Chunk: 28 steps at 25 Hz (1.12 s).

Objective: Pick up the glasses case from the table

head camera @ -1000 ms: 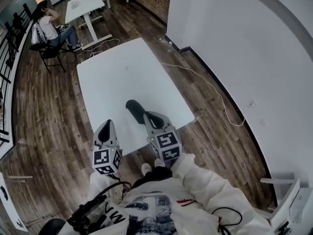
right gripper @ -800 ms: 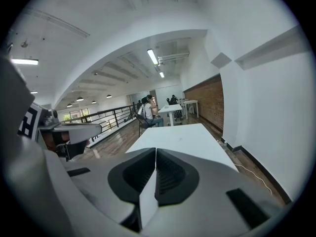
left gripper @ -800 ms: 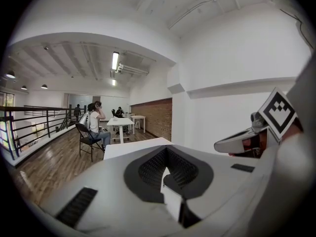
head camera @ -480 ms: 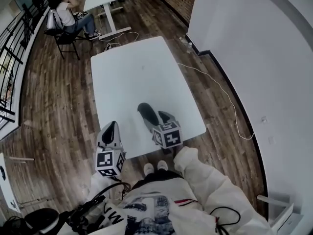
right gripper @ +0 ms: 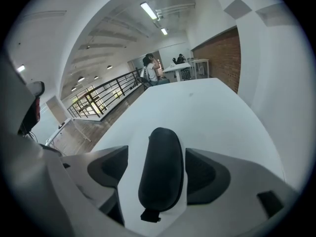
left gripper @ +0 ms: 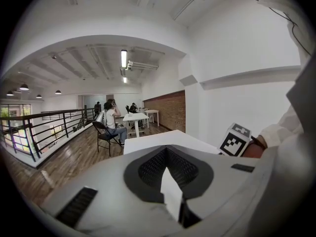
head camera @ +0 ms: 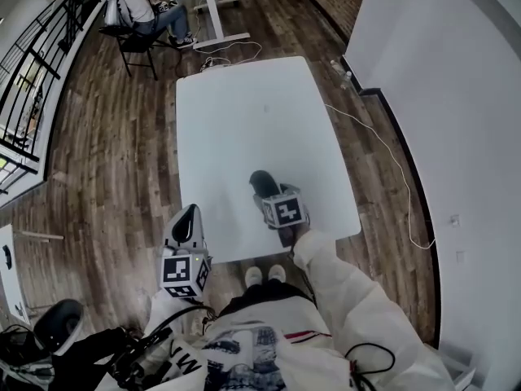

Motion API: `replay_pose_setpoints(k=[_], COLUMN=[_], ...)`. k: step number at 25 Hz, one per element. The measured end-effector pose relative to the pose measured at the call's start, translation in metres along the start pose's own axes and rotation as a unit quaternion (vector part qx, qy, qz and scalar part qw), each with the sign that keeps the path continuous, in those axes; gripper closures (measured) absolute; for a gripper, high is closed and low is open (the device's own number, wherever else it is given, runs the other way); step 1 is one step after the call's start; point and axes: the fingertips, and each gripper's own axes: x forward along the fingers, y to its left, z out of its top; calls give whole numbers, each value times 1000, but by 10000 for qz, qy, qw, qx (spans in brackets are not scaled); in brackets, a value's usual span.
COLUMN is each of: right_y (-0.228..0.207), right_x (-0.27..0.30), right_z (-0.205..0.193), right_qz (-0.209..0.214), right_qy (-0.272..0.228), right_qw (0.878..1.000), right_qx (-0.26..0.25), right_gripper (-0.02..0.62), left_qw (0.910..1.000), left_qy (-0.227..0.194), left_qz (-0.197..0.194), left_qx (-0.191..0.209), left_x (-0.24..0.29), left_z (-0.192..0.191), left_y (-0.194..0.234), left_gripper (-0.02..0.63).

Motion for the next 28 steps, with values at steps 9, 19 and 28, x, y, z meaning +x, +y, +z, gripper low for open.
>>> replay_pose_setpoints(k=[9,19,28], right_y=[-1,2,13], right_x=[40,35,-64], right_z=[-14,-15,66], right_qz=[-302,-285,-189], right_qy=[622,725,-1144], right_qw=[9958,9919,9918], right_qx=[-604,-1005,-539], right_gripper=[225,249,250], left_qw=[9996,9998,9999], left_qy=[137,112,-121], left_qz=[239,172,-90], left_qx=[-74,-65,-32], left_x=[-9,-4,6], left_z=[-10,-5,14], left_y=[17,12,-5], left_gripper=[581,581,581])
